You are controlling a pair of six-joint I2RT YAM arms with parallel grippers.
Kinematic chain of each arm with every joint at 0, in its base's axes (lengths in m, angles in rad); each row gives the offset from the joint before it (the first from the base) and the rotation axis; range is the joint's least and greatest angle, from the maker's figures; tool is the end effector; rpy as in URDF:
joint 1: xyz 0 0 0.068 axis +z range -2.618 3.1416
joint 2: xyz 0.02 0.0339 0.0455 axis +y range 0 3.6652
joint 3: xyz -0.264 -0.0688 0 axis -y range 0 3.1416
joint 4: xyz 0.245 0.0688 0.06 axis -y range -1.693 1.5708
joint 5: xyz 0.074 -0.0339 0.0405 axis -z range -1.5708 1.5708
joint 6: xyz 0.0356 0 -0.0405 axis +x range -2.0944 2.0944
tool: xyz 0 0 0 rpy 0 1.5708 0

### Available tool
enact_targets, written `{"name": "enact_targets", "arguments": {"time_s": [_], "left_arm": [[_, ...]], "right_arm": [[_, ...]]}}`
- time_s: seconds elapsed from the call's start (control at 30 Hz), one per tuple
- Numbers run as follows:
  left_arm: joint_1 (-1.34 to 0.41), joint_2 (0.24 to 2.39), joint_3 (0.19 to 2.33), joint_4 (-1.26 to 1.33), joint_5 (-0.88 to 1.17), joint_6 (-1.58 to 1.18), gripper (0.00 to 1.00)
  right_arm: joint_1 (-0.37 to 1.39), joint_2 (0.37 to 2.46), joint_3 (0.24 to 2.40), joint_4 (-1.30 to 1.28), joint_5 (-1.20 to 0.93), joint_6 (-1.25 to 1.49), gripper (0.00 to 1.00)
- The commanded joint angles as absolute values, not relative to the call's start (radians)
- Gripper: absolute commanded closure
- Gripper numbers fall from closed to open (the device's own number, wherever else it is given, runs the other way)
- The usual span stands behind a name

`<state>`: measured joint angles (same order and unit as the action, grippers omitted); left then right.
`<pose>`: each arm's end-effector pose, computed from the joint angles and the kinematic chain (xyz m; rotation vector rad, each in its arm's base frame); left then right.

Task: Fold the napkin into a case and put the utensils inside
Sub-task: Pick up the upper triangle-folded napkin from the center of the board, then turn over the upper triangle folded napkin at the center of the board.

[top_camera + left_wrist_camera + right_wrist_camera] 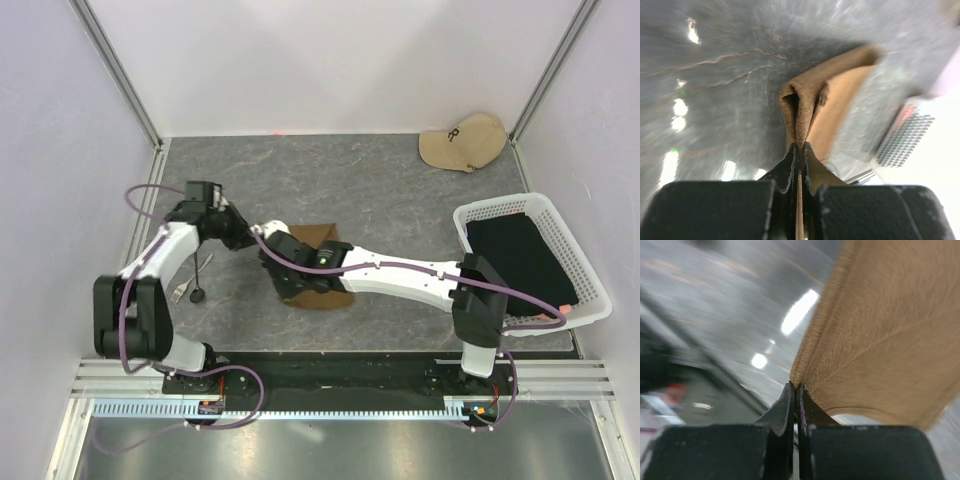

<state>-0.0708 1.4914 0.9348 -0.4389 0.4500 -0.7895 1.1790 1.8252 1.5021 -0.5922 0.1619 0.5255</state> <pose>0.2946 -0.0364 0.2092 -0.7690 2.5606 -0.8840 0.1597 0.3715 0.2616 -0.7503 2.4325 0.5154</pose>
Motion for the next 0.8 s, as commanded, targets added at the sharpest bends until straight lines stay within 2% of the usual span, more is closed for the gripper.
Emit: {"name": "enact_targets", "arguments": {"time_s": [0.0,0.1,0.27,0.33,0.57,0.7,0.77], "left_arm": [[0.093,1.304,1.086,-0.547,0.373,-0.644,0.98],[0.136,1.26,1.207,-0.644,0.342,-0.566,0.98],[0.117,1.25,1.368,-0.675,0.315,-0.545,0.98],[0.082,1.293,1.387,-0.667,0.304,-0.548,0.98],[-0.237,1.497,1.325,-0.526,0.132,-0.606,0.98],[-0.368,1.648,1.367,-0.476,0.065,-0.635,0.98],[-0.435,1.698,1.385,-0.44,0.025,-0.646,0.98]], "right_arm": [[1.27,1.907,1.731,-0.606,-0.058,0.518,1.0],[1.287,1.97,1.894,-0.566,-0.176,0.546,1.0],[1.286,1.905,1.817,-0.363,-0.284,0.633,1.0],[1.264,1.844,1.677,-0.289,-0.322,0.658,1.0],[1.108,1.688,1.085,0.223,-0.501,0.802,1.0],[1.025,1.597,0.766,0.34,-0.511,0.807,1.0],[0.988,1.543,0.686,0.366,-0.499,0.802,1.0]]}}
